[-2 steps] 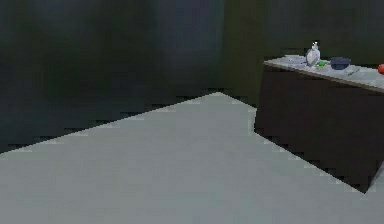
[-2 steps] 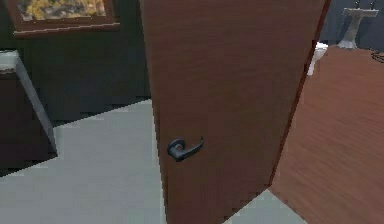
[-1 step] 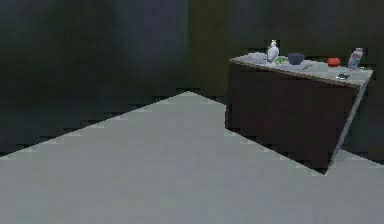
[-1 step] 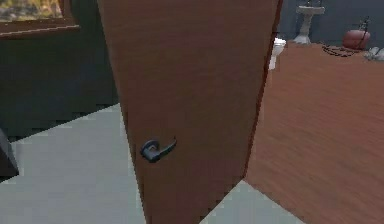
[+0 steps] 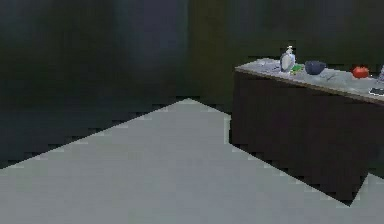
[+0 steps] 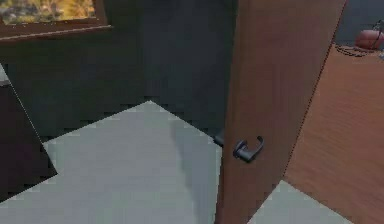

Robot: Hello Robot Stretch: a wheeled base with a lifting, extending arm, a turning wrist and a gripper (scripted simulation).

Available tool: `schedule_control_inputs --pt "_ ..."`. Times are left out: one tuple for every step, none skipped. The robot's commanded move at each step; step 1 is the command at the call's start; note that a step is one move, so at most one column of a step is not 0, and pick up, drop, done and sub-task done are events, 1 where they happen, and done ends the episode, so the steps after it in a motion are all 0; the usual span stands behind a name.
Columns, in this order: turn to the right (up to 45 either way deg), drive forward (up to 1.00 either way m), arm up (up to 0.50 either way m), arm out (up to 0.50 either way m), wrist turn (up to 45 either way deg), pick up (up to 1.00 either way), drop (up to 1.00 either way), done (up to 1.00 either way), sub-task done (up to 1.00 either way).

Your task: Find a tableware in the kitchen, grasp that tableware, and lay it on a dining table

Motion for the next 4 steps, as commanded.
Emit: schedule_control_inputs --pt "45.0 0.0 0.0 0.0 0.0 0.0 0.0 0.0 0.0" --pt "0.0 0.65 0.0 0.0 0.0 0.0 0.0 0.0 0.0" --pt "15.0 0.0 0.0 0.0 0.0 0.0 0.0 0.0 0.0" --pt "0.0 0.65 0.0 0.0 0.0 0.0 0.0 0.0 0.0"
